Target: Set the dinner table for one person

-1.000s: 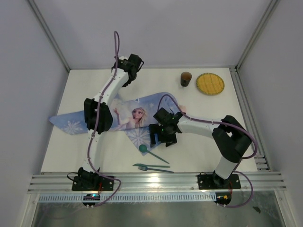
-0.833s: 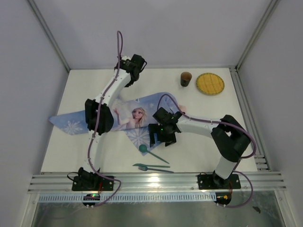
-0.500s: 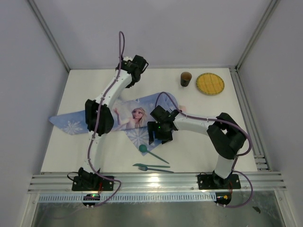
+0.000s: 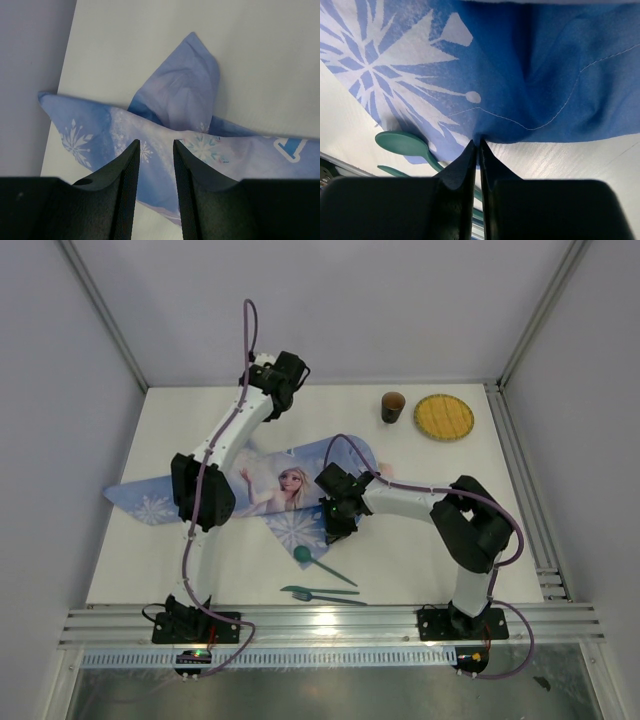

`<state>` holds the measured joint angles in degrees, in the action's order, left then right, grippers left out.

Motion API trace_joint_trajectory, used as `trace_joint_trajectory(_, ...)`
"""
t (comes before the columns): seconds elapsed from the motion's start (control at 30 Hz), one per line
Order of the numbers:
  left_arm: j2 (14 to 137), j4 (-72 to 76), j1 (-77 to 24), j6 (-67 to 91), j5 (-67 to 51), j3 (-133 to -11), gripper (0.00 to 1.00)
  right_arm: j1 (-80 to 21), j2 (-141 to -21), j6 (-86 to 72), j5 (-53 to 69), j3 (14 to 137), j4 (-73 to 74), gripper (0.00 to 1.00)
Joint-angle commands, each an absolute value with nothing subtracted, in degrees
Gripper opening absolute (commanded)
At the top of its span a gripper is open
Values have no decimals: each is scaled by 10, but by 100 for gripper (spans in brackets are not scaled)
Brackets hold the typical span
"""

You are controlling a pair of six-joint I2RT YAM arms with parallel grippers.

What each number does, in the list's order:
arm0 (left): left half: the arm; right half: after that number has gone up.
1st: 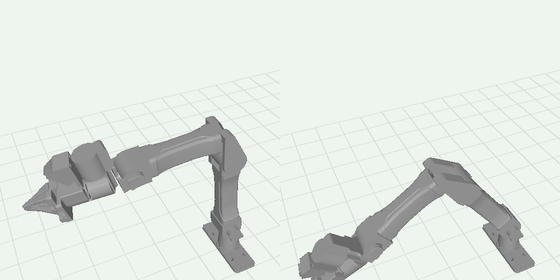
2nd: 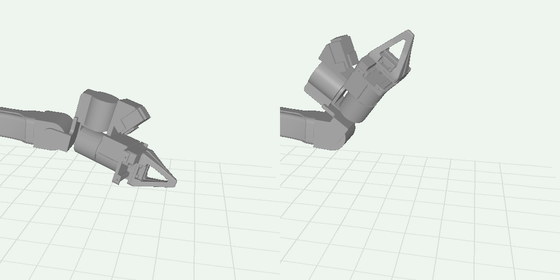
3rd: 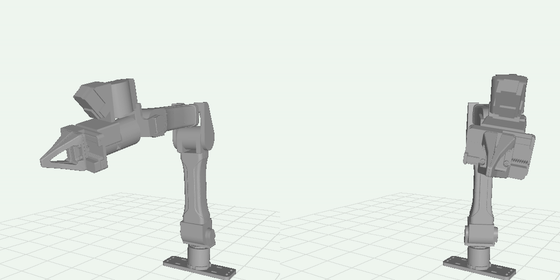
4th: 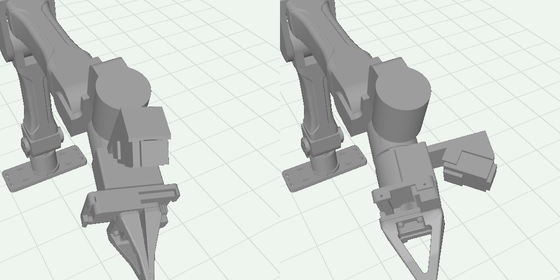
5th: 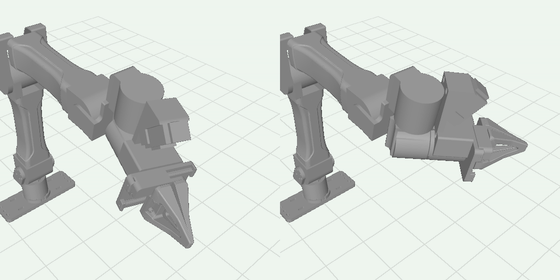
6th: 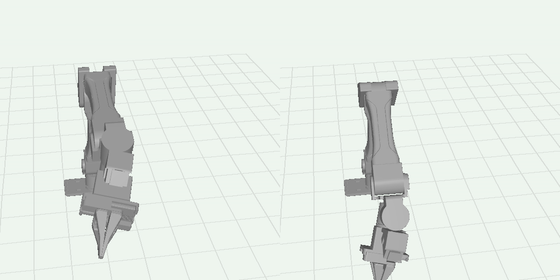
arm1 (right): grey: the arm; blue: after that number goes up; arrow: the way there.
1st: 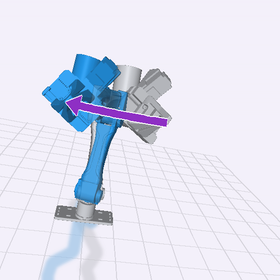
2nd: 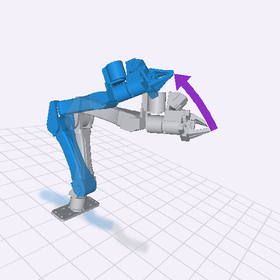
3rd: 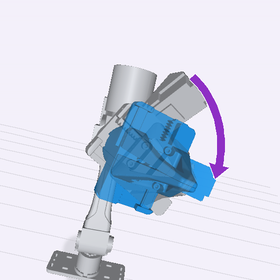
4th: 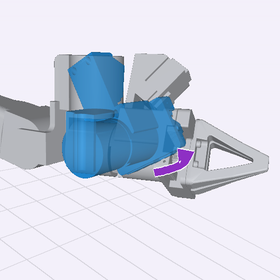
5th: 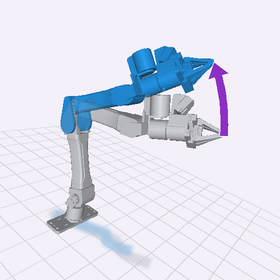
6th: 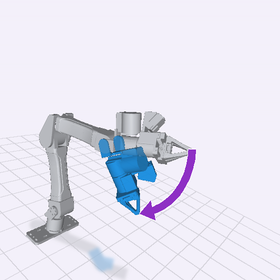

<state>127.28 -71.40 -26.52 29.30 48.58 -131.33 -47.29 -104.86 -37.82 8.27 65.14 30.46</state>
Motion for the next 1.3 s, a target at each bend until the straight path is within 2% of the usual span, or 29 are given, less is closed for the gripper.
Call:
trace_joint_trajectory(0.0,1248,-701,-265,289,494,-1318,35,-475,-1045,-369,71,662,307,9)
trace_joint_trajectory(0.27,1253,-695,-266,290,481,-1328,35,-475,-1027,-352,7,667,357,8)
trace_joint_trajectory(0.63,1310,-702,-285,289,468,-1390,35,-475,-1016,-334,3,659,361,8)
trace_joint_trajectory(0.97,1326,-706,-292,295,468,-1388,35,-451,-995,-323,-177,709,467,7)
trace_joint_trajectory(1.27,1321,-693,-292,288,461,-1390,36,-414,-948,-316,-295,706,544,7)
